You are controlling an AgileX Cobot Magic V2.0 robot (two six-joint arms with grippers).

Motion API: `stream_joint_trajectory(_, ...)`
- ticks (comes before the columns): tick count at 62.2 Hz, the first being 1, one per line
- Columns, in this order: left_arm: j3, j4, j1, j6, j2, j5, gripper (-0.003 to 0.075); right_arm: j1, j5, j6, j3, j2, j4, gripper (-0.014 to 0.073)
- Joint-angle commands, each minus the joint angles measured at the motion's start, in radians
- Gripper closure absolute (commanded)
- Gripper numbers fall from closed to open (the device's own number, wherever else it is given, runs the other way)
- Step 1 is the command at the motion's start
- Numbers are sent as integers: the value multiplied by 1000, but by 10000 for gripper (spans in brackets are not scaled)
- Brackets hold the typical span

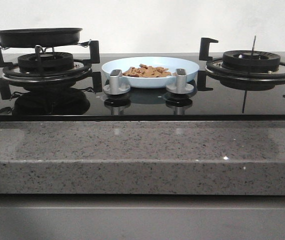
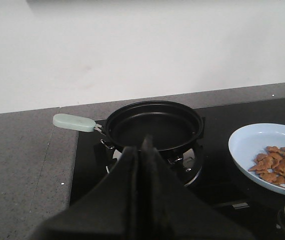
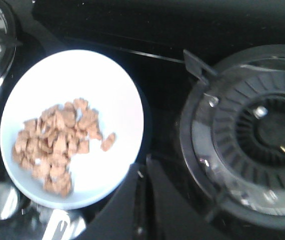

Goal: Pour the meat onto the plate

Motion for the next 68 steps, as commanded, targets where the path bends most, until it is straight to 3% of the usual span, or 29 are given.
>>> stream_joint_trajectory(1,-27,-15,-8,-9,-3,-72,741,33,-27,-7,56,-153,-52,652)
stream_joint_trajectory(43,-27,-17,-8,-9,-3,-66,741,75,-737,-7,1116,-1007,-157,652)
stream_joint_trajectory(54,-27,-17,-8,-9,-3,-40,741,75,-855,-11,1354,-1220,-159,652)
stream_joint_trajectory(68,-27,-17,-8,-9,-3,-36,741,75,-864,-11,1517,-1436,-159,652)
